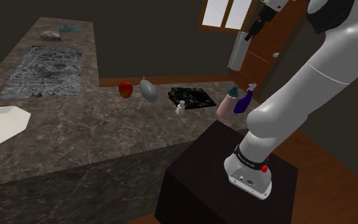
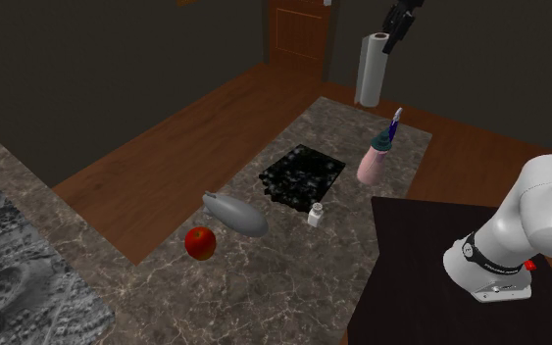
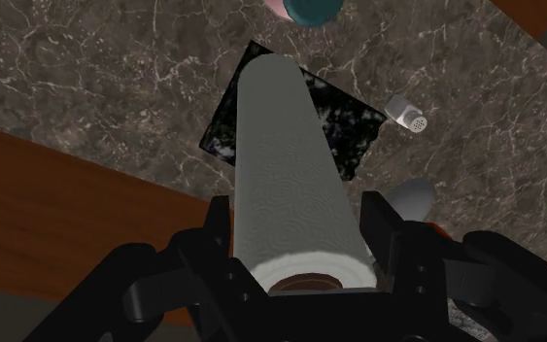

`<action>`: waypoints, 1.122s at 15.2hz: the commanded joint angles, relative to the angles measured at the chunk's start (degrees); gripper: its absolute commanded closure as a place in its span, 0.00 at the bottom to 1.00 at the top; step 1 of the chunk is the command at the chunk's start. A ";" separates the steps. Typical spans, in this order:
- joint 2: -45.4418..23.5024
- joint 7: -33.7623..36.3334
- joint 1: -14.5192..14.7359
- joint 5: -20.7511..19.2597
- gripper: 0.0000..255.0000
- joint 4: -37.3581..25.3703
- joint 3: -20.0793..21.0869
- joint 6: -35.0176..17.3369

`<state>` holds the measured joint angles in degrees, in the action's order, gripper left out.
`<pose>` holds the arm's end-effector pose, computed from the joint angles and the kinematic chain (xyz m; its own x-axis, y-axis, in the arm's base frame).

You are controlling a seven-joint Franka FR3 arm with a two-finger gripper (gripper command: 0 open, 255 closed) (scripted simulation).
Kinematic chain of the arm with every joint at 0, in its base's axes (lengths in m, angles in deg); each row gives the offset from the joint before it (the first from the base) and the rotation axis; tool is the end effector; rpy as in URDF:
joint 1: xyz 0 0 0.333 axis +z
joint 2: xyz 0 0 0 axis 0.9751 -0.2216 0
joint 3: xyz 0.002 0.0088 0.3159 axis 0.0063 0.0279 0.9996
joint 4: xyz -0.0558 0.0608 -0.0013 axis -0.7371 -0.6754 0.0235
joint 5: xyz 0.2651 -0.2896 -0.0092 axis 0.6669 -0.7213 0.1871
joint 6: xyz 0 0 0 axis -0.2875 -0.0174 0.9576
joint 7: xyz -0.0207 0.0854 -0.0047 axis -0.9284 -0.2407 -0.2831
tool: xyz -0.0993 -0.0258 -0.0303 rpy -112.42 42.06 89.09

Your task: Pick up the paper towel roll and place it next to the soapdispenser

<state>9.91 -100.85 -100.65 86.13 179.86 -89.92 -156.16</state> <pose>0.2753 -0.4481 0.6198 0.9681 0.0057 0.2504 0.0282 -0.9959 -0.0861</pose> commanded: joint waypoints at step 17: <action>-13.01 -17.27 -6.71 8.33 1.00 -5.52 -8.92 -0.23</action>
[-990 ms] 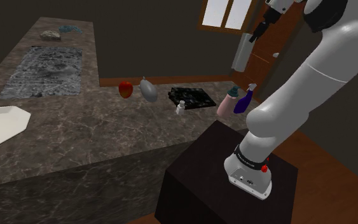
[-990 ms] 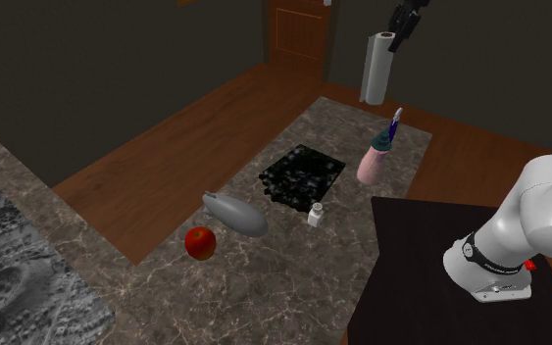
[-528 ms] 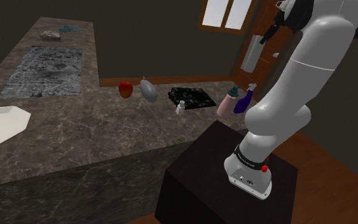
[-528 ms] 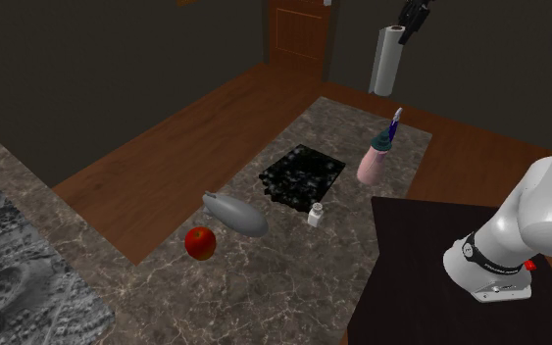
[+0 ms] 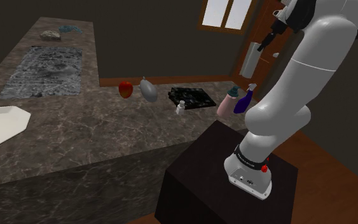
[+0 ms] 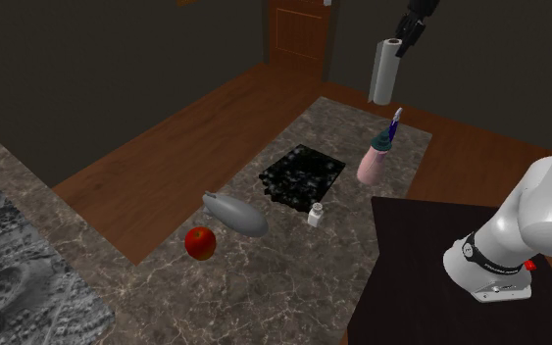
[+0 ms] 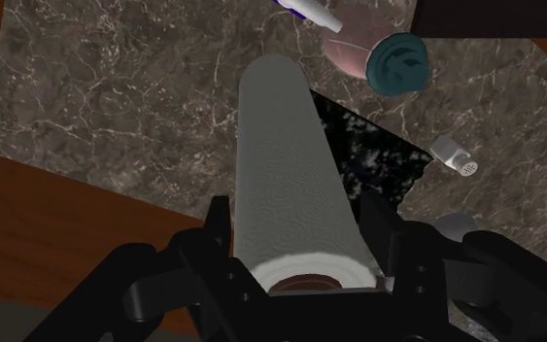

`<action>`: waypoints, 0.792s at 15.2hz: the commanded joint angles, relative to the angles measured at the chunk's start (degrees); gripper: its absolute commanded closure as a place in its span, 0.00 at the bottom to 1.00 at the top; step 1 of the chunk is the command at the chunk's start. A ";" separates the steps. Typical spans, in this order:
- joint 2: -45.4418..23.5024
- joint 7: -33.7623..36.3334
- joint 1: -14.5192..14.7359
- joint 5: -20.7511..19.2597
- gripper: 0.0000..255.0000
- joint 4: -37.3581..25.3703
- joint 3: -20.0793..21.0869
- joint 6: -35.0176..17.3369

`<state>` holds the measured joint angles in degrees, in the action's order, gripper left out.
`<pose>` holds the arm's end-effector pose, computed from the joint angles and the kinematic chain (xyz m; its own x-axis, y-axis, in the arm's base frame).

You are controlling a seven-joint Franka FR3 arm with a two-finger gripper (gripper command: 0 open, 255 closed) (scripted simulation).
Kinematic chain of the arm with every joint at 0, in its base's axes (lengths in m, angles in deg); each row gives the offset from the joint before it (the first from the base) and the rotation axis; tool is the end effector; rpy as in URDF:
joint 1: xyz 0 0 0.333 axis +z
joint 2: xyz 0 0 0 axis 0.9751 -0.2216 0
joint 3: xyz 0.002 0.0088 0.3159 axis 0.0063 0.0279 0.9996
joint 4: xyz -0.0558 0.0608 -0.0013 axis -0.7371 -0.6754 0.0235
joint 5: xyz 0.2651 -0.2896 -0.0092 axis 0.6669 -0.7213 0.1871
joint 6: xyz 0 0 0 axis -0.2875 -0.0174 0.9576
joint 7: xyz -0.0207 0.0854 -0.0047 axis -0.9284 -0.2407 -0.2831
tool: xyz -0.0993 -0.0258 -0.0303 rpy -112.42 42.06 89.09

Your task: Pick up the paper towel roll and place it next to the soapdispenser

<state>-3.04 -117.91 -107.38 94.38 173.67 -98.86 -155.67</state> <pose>0.2059 -0.5423 0.5732 0.9682 0.0071 0.2503 0.0296 -0.9958 -0.0862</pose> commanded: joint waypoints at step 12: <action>-0.19 -2.49 0.46 0.72 1.00 9.67 0.35 -9.52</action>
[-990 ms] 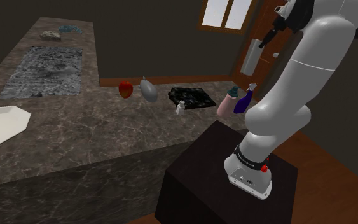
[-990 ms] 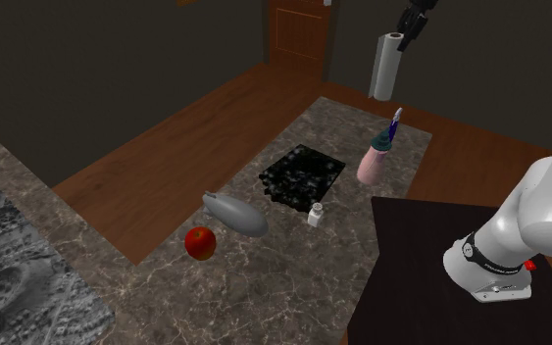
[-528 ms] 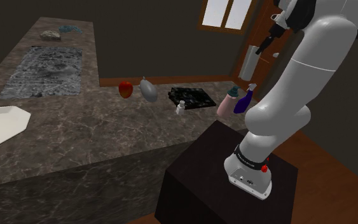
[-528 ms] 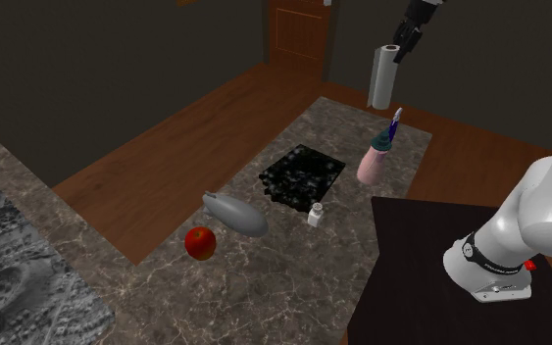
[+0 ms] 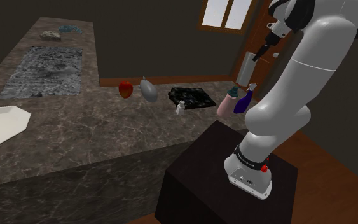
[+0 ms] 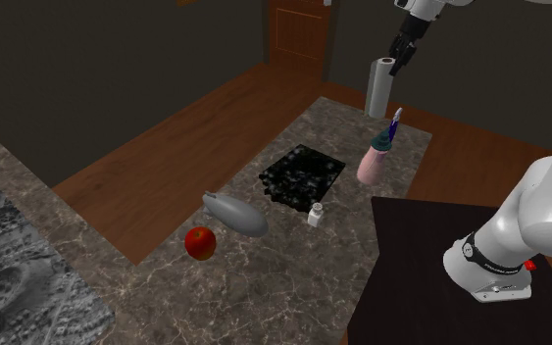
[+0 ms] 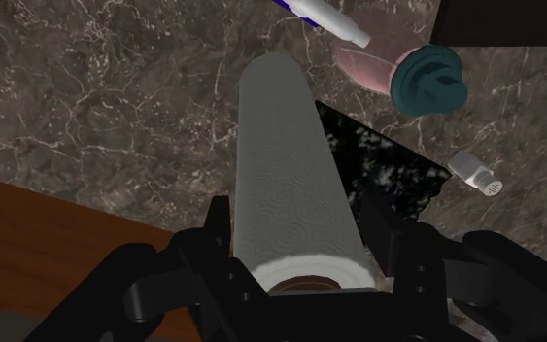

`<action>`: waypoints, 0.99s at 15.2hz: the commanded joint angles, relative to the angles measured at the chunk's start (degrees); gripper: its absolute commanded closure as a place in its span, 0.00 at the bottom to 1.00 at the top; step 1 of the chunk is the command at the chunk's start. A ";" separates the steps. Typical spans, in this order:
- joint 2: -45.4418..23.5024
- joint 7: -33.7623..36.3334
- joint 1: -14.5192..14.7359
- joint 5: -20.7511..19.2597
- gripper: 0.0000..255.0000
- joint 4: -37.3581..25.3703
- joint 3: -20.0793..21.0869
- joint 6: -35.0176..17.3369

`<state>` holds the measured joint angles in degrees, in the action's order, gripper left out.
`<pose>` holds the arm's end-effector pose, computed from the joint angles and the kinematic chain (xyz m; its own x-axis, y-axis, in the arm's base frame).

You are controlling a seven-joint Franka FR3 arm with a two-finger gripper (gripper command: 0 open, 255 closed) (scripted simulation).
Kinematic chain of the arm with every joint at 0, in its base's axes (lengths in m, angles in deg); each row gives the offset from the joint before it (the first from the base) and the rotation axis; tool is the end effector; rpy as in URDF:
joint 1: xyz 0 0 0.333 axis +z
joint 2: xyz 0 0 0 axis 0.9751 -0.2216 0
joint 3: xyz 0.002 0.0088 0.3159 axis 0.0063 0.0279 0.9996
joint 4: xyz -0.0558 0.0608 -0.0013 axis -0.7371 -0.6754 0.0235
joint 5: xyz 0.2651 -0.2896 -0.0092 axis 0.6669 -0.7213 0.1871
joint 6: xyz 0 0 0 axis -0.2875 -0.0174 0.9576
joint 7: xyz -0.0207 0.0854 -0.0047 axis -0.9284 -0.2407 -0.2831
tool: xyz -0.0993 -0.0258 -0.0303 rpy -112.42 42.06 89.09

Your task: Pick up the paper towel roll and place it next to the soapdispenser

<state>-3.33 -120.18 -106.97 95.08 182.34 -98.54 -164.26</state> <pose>0.2068 -0.5436 0.5110 0.9682 0.0073 0.2501 0.0298 -0.9958 -0.0863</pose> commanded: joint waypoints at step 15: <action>-3.31 -4.84 -0.31 3.86 1.00 9.12 0.57 -10.68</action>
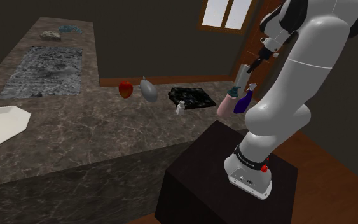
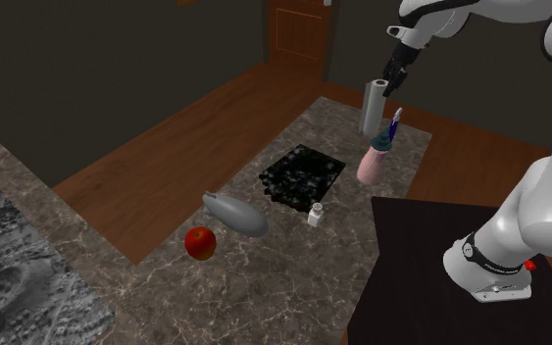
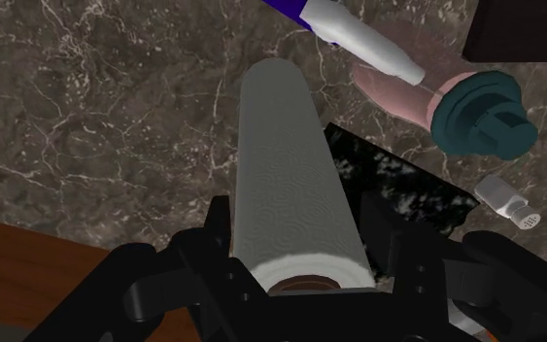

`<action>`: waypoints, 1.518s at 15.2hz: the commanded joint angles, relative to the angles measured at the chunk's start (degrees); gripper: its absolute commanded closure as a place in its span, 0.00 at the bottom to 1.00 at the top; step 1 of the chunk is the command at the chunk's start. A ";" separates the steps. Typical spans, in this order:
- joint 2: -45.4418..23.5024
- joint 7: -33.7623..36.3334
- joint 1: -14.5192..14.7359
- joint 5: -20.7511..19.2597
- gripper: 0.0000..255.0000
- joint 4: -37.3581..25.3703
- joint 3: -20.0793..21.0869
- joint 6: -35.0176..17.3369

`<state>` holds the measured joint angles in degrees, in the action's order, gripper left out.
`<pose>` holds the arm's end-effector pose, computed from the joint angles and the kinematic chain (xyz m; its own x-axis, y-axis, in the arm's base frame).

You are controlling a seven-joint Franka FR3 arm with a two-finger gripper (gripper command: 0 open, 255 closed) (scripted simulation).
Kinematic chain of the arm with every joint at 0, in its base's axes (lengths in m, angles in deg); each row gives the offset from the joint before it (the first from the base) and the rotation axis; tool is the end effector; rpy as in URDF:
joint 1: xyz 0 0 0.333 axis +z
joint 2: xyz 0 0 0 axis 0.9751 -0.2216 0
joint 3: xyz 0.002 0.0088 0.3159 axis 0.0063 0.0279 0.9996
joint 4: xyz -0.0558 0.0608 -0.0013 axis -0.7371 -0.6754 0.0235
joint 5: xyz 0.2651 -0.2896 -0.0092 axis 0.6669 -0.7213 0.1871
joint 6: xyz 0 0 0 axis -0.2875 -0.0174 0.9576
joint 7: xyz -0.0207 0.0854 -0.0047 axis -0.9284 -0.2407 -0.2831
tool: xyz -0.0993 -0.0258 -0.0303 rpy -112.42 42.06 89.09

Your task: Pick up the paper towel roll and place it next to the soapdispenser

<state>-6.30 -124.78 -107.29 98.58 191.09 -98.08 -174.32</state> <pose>0.2050 -0.5431 0.4305 0.9681 0.0073 0.2504 0.0299 -0.9958 -0.0863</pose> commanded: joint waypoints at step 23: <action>-8.47 -8.31 -2.08 9.22 1.00 6.03 2.65 -10.55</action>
<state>-14.77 -133.07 -109.37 107.78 197.09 -95.43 -184.85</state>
